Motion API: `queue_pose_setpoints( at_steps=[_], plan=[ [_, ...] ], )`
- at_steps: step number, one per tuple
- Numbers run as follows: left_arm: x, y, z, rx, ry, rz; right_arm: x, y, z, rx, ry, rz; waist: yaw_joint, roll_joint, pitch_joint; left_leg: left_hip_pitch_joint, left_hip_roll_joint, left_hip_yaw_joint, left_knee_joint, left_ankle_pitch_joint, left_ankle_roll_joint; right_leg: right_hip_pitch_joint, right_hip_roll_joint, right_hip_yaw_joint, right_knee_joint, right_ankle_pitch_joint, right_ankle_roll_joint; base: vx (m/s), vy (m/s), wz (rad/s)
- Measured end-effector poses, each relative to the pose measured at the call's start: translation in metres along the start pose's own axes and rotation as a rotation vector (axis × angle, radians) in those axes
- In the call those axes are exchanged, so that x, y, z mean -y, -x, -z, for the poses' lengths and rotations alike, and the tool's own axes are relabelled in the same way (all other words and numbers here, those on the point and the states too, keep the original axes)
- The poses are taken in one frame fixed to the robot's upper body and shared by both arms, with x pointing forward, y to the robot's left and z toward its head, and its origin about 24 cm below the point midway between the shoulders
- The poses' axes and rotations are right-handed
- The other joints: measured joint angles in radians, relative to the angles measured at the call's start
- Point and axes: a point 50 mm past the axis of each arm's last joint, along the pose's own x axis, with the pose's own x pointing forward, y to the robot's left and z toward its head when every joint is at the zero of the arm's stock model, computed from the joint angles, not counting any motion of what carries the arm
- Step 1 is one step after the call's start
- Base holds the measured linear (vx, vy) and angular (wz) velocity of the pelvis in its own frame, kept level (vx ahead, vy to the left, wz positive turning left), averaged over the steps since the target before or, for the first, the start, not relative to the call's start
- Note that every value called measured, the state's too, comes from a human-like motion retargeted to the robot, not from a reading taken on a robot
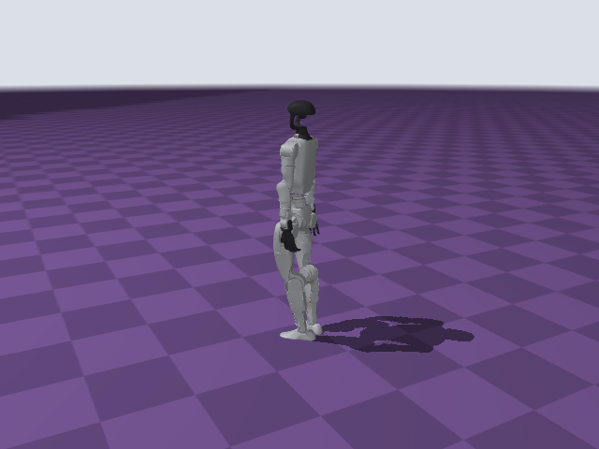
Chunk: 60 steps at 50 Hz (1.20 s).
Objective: Upper body actions
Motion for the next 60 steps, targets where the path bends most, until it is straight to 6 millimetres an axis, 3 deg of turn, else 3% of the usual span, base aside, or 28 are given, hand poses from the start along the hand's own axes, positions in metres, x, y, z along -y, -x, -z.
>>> queue_pose_setpoints(
  at_steps=[60],
  plan=[
    [-0.0034,0.0007,0.0016,-0.006,-0.012,-0.008,0.0045,0.0010,-0.0009,0.000,0.039,0.002,0.011,-0.001,0.001,0.004,0.005,0.009,0.005,-0.001,-0.001,0.008,-0.002,0.003,0.001,-0.004,0.001,0.00,0.00,0.00]
  ],
)
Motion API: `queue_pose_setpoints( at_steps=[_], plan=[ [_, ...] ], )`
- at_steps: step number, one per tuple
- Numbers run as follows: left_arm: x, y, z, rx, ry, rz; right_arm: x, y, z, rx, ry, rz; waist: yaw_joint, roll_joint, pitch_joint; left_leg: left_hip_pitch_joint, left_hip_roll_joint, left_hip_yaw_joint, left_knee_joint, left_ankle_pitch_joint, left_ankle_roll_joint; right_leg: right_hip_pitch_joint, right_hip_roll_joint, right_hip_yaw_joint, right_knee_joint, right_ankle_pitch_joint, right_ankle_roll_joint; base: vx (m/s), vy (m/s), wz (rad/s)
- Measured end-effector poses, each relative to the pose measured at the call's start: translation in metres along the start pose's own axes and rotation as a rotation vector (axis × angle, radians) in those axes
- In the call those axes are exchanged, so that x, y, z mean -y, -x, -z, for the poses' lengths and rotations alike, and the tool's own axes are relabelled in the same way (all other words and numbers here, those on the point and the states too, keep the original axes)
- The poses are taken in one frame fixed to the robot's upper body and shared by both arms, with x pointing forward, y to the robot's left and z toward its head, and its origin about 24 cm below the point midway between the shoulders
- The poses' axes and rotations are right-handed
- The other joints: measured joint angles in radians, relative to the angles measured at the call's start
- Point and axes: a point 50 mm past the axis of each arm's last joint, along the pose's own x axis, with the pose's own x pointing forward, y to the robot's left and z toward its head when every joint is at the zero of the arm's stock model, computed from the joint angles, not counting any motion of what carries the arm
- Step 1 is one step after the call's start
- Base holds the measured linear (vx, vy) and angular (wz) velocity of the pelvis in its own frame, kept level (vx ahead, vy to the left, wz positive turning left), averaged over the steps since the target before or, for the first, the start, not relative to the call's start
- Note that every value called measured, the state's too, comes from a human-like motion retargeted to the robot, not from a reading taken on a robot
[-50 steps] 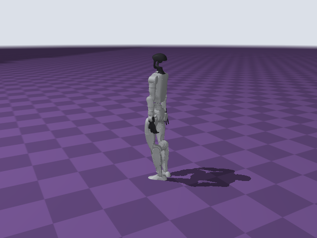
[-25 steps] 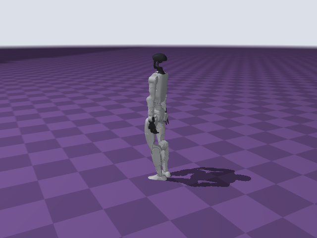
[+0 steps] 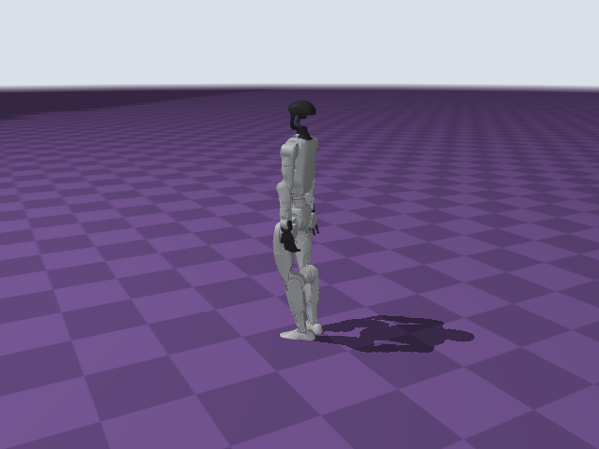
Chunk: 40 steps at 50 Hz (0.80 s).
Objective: Upper body actions
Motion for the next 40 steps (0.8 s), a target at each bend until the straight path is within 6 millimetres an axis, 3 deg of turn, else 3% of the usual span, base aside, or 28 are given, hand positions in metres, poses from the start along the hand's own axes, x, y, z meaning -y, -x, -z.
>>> queue_pose_setpoints(
  at_steps=[40],
  plan=[
    [0.0025,-0.0006,0.0019,0.001,0.025,0.009,0.0001,0.0000,0.0001,-0.003,0.018,0.000,-0.018,0.012,-0.007,-0.009,0.006,0.010,-0.001,0.002,-0.003,-0.017,0.001,0.006,0.003,0.003,-0.001,0.00,0.00,0.00]
  ],
)
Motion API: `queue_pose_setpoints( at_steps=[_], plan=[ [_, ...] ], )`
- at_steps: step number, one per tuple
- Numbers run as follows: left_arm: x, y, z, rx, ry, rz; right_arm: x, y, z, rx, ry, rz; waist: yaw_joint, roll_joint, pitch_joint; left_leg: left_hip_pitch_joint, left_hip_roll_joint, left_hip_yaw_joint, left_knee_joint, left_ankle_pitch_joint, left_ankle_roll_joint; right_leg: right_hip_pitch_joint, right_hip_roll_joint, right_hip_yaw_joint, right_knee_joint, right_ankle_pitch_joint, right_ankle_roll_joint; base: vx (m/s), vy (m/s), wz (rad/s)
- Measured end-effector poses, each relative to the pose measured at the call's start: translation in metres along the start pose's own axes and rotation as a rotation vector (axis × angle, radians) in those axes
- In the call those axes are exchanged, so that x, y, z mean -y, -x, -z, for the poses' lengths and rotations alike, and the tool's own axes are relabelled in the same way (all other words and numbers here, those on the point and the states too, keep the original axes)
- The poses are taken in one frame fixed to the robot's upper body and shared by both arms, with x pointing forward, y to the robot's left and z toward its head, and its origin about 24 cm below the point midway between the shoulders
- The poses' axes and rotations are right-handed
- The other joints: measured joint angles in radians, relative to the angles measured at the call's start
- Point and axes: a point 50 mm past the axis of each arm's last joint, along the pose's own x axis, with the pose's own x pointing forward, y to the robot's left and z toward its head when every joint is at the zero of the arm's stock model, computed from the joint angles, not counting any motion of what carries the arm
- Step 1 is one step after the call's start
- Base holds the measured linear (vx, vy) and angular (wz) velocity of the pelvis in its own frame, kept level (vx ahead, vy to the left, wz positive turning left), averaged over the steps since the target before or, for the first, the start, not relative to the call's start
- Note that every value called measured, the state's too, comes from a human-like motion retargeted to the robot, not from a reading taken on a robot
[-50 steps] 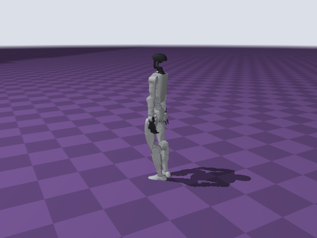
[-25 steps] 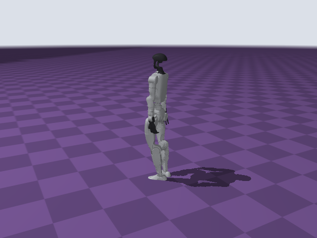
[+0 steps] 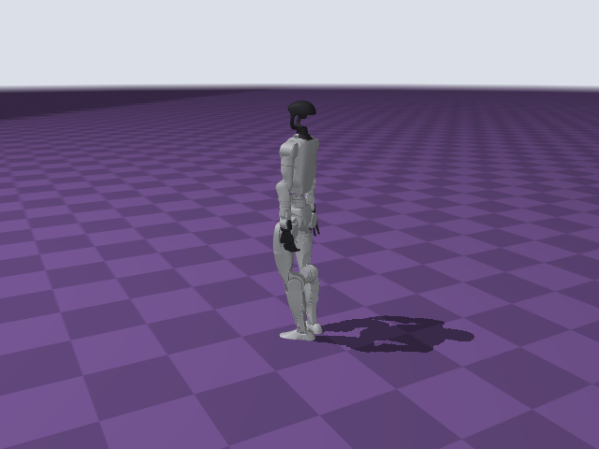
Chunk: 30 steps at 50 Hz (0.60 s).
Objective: Upper body actions
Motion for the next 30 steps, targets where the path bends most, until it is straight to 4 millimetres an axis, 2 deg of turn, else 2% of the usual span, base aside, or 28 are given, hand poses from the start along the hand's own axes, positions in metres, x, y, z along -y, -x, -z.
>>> queue_pose_setpoints(
  at_steps=[30],
  plan=[
    [0.0017,-0.0003,-0.0043,0.017,0.013,0.005,-0.0007,-0.0003,0.0021,-0.010,0.017,0.006,-0.033,0.012,0.016,-0.012,0.029,0.000,0.017,-0.003,-0.029,-0.011,0.019,0.013,-0.004,0.005,-0.017,-0.02,-0.02,0.01]
  ],
)
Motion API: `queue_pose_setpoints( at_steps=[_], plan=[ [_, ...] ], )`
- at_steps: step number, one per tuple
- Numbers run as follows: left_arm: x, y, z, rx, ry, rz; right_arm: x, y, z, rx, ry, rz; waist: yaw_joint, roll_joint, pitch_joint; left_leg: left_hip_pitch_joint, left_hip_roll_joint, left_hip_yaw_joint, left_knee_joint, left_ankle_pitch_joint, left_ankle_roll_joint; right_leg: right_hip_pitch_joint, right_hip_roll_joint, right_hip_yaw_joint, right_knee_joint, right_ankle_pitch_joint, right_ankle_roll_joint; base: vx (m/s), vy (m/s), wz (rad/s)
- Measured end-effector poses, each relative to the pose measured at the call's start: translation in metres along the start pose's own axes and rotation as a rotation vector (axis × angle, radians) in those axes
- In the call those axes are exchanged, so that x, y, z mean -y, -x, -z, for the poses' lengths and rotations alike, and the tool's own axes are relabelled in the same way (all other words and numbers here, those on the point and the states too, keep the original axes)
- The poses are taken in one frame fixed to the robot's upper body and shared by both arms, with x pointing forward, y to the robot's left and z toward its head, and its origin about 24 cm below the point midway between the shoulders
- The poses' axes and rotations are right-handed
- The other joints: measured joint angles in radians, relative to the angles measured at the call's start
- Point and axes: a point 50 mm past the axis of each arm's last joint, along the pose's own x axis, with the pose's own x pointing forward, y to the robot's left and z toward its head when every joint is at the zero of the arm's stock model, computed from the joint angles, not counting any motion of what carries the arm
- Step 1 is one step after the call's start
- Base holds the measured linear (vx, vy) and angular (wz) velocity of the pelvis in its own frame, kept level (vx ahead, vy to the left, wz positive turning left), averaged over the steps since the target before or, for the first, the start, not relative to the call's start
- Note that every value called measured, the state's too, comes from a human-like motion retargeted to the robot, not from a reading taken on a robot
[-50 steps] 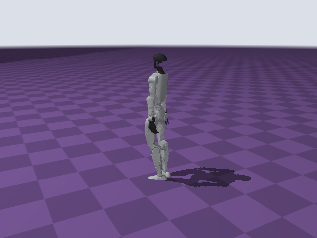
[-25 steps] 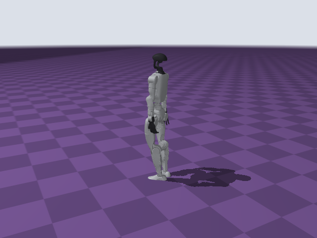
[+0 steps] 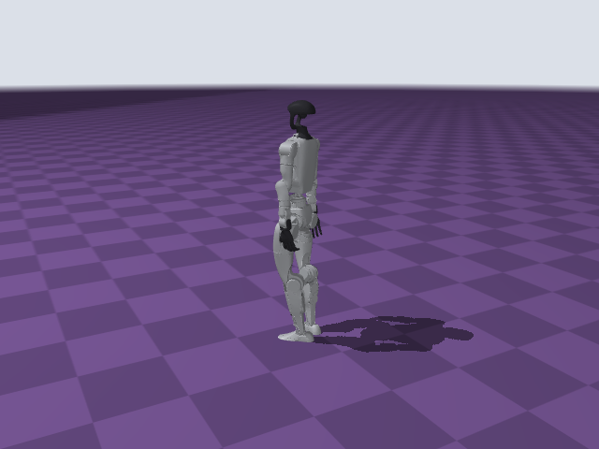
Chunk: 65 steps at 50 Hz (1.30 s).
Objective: Upper body actions
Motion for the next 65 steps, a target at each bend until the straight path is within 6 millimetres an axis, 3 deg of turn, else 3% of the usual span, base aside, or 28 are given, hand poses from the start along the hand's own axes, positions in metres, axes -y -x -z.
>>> queue_pose_setpoints(
  at_steps=[8,14,18,25,35,40,43,45,47,52,57,61,65],
  plan=[
    [0.001,0.000,-0.009,0.026,-0.024,-0.009,0.003,0.000,0.003,-0.001,-0.002,0.002,-0.014,-0.025,0.004,-0.053,0.004,-0.020,0.067,-0.006,-0.044,-0.022,-0.023,-0.023,-0.010,0.007,0.005,-0.07,-0.04,0.29],
    [-0.001,0.000,-0.015,0.048,-0.054,-0.043,0.009,0.001,0.010,-0.015,-0.011,0.035,0.001,-0.055,0.013,-0.039,0.045,0.145,0.083,-0.027,-0.005,-0.030,-0.050,-0.036,-0.011,0.013,0.012,0.01,0.00,0.07],
    [-0.004,0.001,-0.014,0.036,-0.092,-0.051,0.011,0.001,0.014,-0.019,-0.049,0.044,0.009,-0.045,0.018,-0.026,0.052,0.135,0.050,0.001,-0.044,-0.025,-0.038,-0.026,-0.012,0.013,0.016,0.09,0.07,-0.12],
    [0.002,0.000,-0.007,0.014,-0.048,-0.007,0.009,0.001,0.018,-0.012,-0.090,0.043,0.000,-0.036,0.005,-0.016,0.026,0.133,-0.009,0.004,-0.019,-0.032,-0.047,-0.031,-0.003,0.007,0.039,0.14,0.15,0.02],
    [-0.019,0.004,-0.005,0.030,0.019,-0.055,0.014,0.004,-0.027,0.238,-0.128,0.170,0.003,-0.056,0.063,-0.003,0.027,0.185,-0.025,-0.009,0.008,-0.070,-0.054,-0.004,0.089,0.007,0.082,0.06,0.04,-0.29],
    [-0.039,0.009,0.007,-0.022,0.023,-0.100,0.025,0.008,-0.044,0.279,-0.036,0.155,0.006,-0.050,0.085,0.016,0.047,0.235,-0.038,-0.008,0.008,-0.071,-0.075,-0.042,0.126,-0.035,0.036,-0.02,-0.01,-0.53],
    [-0.048,0.012,0.014,-0.053,0.018,-0.139,0.025,0.008,-0.038,0.261,-0.008,0.142,0.021,-0.048,0.079,0.029,0.054,0.239,-0.038,-0.012,0.002,-0.050,-0.135,-0.108,0.107,0.006,0.030,0.05,-0.02,-0.02],
    [-0.051,0.013,0.016,-0.056,0.029,-0.155,0.024,0.006,-0.030,0.231,-0.006,0.129,0.033,-0.066,0.070,0.038,0.035,0.240,-0.037,-0.018,-0.001,-0.042,-0.179,-0.111,0.084,0.063,0.106,0.11,-0.04,0.02],
    [-0.054,0.013,0.016,-0.042,0.060,-0.158,0.021,0.005,-0.023,0.190,-0.006,0.102,0.048,-0.080,0.060,0.048,0.026,0.247,-0.038,-0.023,-0.007,-0.040,-0.189,-0.077,0.069,0.049,0.151,0.06,-0.08,-0.11],
    [-0.053,0.012,0.017,-0.008,0.161,-0.137,0.011,0.002,-0.008,0.089,-0.010,0.018,0.056,-0.097,0.024,0.056,0.023,0.250,-0.037,-0.026,-0.022,0.001,-0.172,-0.147,-0.010,0.050,0.141,0.04,-0.09,0.01],
    [-0.037,0.007,0.003,0.072,0.246,-0.097,0.012,0.002,-0.002,0.082,-0.020,0.030,0.049,-0.083,0.005,0.042,0.045,0.227,-0.028,-0.018,-0.035,-0.003,-0.161,-0.141,-0.006,0.041,0.138,-0.04,-0.10,0.24],
    [-0.028,0.005,-0.005,0.118,0.212,-0.034,0.018,0.003,-0.004,0.108,-0.008,0.074,0.038,-0.066,0.010,0.045,0.054,0.216,-0.036,-0.010,-0.039,0.008,-0.141,-0.150,-0.012,0.033,0.125,-0.06,-0.06,0.15],
    [-0.030,0.005,0.000,0.085,0.125,-0.056,0.020,0.003,-0.004,0.122,-0.034,0.093,0.031,-0.052,-0.001,0.038,0.068,0.204,-0.035,-0.004,-0.048,0.007,-0.130,-0.147,-0.014,0.029,0.118,-0.04,-0.02,0.10]
  ],
)
